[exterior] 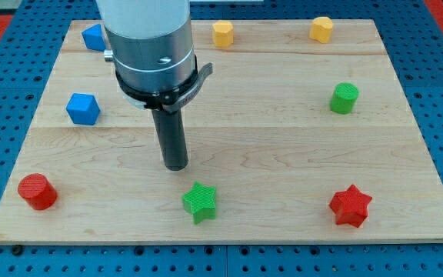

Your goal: Place red circle parallel right to blue cube

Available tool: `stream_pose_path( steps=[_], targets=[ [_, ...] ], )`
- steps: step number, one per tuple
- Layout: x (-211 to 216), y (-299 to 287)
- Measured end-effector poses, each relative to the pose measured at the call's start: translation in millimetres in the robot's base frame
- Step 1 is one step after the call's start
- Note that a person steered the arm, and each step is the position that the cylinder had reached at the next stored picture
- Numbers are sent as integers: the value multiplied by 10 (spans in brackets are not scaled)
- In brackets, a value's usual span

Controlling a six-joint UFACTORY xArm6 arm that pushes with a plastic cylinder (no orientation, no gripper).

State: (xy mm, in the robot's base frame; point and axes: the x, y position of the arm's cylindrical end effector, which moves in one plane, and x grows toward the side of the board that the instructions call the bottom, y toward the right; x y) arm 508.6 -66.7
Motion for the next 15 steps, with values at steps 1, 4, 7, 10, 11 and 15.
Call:
stream_pose_path(
  steps=[1, 4, 7, 10, 11, 15],
  targets=[
    [-101, 27],
    [-140, 128],
    [-325, 106],
    [-936, 262],
    [-970, 262],
    [-1469, 305]
  ],
)
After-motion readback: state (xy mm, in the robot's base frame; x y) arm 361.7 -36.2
